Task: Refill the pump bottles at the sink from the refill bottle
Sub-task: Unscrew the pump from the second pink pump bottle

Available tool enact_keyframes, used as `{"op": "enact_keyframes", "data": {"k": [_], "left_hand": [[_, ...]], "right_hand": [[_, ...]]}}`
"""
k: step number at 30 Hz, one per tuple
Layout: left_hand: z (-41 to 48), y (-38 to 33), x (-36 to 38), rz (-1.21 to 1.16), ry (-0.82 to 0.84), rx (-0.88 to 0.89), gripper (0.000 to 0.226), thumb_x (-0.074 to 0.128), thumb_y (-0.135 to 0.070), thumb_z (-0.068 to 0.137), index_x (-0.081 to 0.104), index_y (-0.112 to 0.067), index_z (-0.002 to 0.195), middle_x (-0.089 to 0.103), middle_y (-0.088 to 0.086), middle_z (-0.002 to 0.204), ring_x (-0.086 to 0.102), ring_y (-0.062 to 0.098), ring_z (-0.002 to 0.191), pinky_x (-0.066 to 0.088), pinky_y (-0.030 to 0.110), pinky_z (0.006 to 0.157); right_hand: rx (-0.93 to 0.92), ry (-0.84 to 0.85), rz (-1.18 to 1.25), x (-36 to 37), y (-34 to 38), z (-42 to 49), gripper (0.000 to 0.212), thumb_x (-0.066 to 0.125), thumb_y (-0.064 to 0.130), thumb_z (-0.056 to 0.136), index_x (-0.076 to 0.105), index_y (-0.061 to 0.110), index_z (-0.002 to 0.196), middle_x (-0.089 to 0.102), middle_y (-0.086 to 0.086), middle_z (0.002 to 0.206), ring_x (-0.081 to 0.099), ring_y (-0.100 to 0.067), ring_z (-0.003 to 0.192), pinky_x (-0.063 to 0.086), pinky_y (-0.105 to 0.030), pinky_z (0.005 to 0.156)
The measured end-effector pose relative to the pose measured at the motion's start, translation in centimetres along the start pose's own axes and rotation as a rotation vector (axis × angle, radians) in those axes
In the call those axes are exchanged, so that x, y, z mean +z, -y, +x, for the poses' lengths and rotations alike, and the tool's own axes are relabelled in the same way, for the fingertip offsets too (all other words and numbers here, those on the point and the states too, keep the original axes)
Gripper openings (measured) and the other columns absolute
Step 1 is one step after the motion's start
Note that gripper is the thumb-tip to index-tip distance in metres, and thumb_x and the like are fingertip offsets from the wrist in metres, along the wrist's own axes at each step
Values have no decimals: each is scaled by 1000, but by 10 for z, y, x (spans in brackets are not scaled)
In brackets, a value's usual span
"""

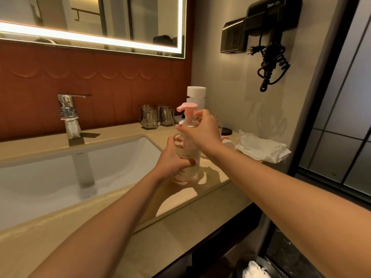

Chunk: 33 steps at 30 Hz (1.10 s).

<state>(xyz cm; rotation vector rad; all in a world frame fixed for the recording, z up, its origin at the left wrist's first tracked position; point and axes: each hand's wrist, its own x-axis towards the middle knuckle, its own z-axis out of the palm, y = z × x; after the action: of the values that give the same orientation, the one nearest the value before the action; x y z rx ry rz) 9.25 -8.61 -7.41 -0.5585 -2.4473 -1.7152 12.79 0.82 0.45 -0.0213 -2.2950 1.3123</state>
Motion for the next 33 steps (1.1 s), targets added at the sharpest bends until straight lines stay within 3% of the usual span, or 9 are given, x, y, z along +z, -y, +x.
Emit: {"op": "enact_keyframes", "data": {"k": [2,5,6,10,12,19,22,25,33], "left_hand": [[0,-1,0,-15,0,-8,83,81,-19,69,25,-25,131,47,5,131,50,22,113,47,36,88],[-1,-1,-1,-43,8,-2,79,81,-18,69,26,-29,125,49,4,128,51,21,111,48,35,87],[-2,-1,-1,-52,11,-1,79,80,-18,69,26,-29,125,49,4,127,52,21,110,49,35,87],[0,1,-2,-43,21,-12,81,81,-18,69,25,-29,127,49,3,126,52,21,110,50,35,87],[0,1,-2,-19,27,-9,84,81,-19,69,25,-27,130,48,5,129,51,24,114,49,44,93],[0,0,-3,-33,34,-7,79,80,-16,69,27,-28,126,50,5,127,51,23,113,48,37,88],[0,0,-4,-27,40,-4,80,80,-17,69,26,-28,127,50,4,127,51,23,114,48,38,89],[0,0,-5,-22,46,1,82,80,-17,70,25,-27,129,49,4,128,50,22,115,48,38,90],[0,1,-5,-47,53,7,76,79,-13,70,25,-32,121,49,2,124,50,18,109,46,25,78]], "right_hand": [[-19,11,35,1,0,-2,51,67,24,84,42,18,128,49,-3,130,50,-20,113,46,-27,84],[-19,116,126,-1,2,-6,46,55,15,92,37,18,134,47,1,120,49,-10,92,41,-7,56],[-6,141,151,-1,3,-7,46,53,14,92,36,17,134,46,0,120,49,-10,90,41,-8,53],[24,43,-9,4,4,-1,56,62,35,86,37,19,133,43,-5,133,44,-23,119,46,-38,92],[31,-17,-95,4,5,2,59,66,42,82,39,18,130,42,-5,133,42,-23,121,44,-41,99],[10,41,98,-2,4,2,50,59,20,89,38,16,134,47,-5,132,47,-20,115,42,-33,90],[23,53,116,-5,2,2,54,62,27,88,38,17,135,45,-5,134,46,-22,119,42,-37,94],[24,11,26,-6,0,0,52,68,39,82,44,17,122,46,-4,127,48,-22,114,46,-39,94],[51,67,180,-9,6,-4,31,55,21,92,52,11,121,55,-2,114,52,-19,107,40,-29,81]]}}
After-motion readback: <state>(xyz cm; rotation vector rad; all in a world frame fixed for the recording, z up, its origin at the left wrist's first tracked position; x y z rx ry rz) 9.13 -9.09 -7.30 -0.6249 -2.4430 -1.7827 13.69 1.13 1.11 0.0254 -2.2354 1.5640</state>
